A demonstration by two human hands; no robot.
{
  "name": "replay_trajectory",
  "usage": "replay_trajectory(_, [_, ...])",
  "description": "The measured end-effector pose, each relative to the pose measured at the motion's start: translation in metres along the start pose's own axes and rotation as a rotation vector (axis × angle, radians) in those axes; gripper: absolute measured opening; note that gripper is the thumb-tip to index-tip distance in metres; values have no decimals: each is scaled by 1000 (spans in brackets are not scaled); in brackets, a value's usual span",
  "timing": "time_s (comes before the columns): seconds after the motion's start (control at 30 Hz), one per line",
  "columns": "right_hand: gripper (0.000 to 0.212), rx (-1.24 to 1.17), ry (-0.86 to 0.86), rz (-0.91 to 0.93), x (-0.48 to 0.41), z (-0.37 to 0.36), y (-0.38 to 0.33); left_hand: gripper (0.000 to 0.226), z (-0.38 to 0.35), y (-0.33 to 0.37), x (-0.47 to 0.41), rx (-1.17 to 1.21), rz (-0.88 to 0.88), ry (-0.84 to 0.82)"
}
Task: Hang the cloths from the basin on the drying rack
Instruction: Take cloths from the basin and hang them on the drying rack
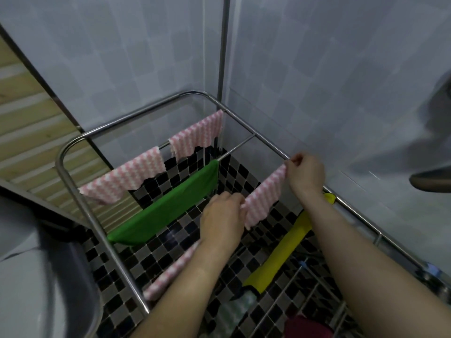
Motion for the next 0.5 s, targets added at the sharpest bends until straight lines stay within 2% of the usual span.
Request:
replay_trajectory(0.1, [22,68,-31,116,6,5,-2,22,-1,0,1,-5,-23,-7])
replay_trajectory(0.23, [25,219,-371,426,38,7,-13,19,3,-6,9,34,2,51])
replay_trajectory(0.33, [19,337,-366,605,59,1,-13,15,3,-7,12,71,36,60])
replay_trajectory(0.5, [22,391,-306,594,67,2,-21,18,10,-6,17,54,47,4])
Point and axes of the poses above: each hand's wrist, its own x-axis away from the middle knuckle, its own z-axis out of the back of the hand, y = z × x, the point moved 2 cm from there along -x, towards the middle knuckle, and after that the axes turned 1 degree about -y, right-handed, at the moved point
